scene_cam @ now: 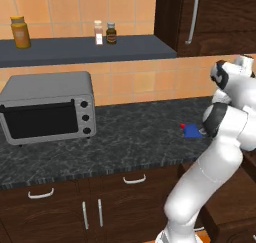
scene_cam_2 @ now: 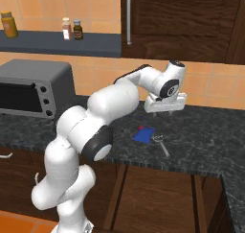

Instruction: Pick the peeler from the drawer and place it on the counter.

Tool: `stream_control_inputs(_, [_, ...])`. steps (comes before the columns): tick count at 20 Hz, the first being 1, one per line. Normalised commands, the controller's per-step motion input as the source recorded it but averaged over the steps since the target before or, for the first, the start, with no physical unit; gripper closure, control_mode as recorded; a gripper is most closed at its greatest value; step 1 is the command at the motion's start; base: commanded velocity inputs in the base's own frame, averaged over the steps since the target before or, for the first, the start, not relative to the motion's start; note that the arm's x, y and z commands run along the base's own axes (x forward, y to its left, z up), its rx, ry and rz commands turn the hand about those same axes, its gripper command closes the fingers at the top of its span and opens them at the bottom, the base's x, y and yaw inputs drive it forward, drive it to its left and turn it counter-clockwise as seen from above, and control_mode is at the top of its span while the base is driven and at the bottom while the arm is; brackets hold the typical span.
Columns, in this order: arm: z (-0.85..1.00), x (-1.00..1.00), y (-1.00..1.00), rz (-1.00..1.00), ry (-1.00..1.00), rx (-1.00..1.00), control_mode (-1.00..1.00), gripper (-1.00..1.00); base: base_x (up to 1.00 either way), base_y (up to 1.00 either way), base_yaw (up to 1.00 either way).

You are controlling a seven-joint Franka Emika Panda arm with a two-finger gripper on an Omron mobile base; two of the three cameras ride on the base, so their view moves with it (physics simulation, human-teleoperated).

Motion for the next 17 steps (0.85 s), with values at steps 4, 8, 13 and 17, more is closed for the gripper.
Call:
stream_control_inputs(4, [1.0,-1.0,1.0,0.01,-0.29,-0.07,-1.0,-1.0,0.0,0.0,0.0])
stream_control_inputs(8, [0.74,-1.0,1.0,0.02,-0.38,-0.12,-1.0,-1.0,0.0,0.0,0.0])
stream_control_inputs(13, [-0.45,-1.0,1.0,0.09,-0.48,-0.44,-1.0,-1.0,0.0,0.0,0.0])
stream_control_inputs(17, [-1.0,-1.0,0.78,0.03,-0.36,-0.49,-1.0,-1.0,0.0,0.0,0.0])
